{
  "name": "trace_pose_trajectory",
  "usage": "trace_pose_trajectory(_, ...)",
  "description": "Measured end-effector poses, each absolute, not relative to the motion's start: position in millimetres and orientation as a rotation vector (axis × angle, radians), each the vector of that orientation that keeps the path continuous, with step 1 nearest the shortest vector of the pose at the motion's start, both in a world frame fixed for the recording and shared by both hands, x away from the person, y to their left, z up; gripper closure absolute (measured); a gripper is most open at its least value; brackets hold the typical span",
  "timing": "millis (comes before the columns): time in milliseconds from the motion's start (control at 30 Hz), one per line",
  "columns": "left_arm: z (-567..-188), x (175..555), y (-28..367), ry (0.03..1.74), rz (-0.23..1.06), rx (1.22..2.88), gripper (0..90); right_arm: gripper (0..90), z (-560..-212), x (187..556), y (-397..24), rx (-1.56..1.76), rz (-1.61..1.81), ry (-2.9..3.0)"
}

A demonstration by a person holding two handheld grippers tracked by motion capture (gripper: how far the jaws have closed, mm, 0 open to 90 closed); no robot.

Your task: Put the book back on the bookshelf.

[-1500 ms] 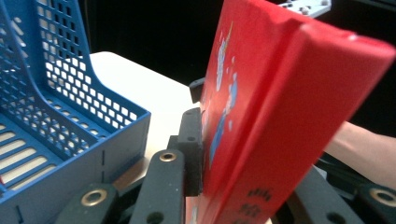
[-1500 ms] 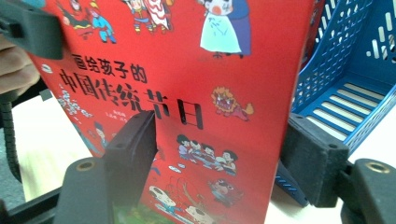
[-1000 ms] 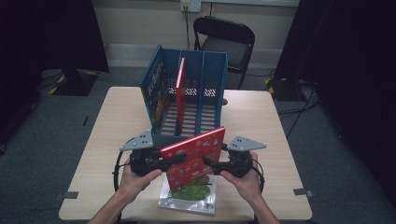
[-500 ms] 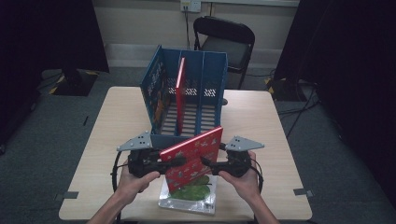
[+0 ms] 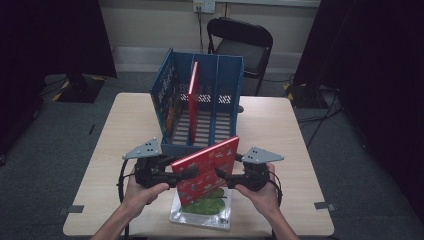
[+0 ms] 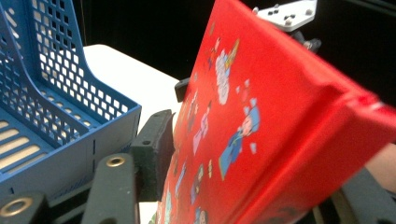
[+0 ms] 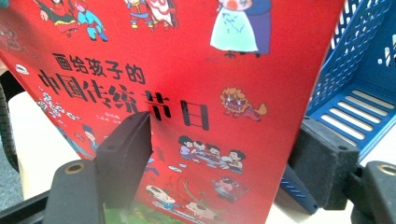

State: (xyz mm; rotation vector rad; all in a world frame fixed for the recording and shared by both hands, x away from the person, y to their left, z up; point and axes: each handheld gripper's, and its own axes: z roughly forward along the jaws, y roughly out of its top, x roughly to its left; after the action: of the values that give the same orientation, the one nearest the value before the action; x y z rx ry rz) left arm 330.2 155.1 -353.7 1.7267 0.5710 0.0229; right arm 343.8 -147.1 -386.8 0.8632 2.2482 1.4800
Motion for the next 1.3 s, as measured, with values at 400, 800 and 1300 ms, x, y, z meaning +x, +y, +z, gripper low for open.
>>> trace_pose_trajectory(400, -342, 326, 161, 0.564, 0.047, 1.705, 38.4, 25.2, -386, 343, -147, 0.861, 1.48, 2.25)
trace_pose_trajectory(800, -327, 326, 182, 0.574, 0.071, 1.626, 38.1, 25.3, -387, 343, -148, 0.861, 1.479, 2.252)
trace_pose_trajectory(1300, -318, 328, 207, 0.603, 0.141, 1.541, 37.3, 24.8, -387, 343, -147, 0.86, 1.475, 2.253)
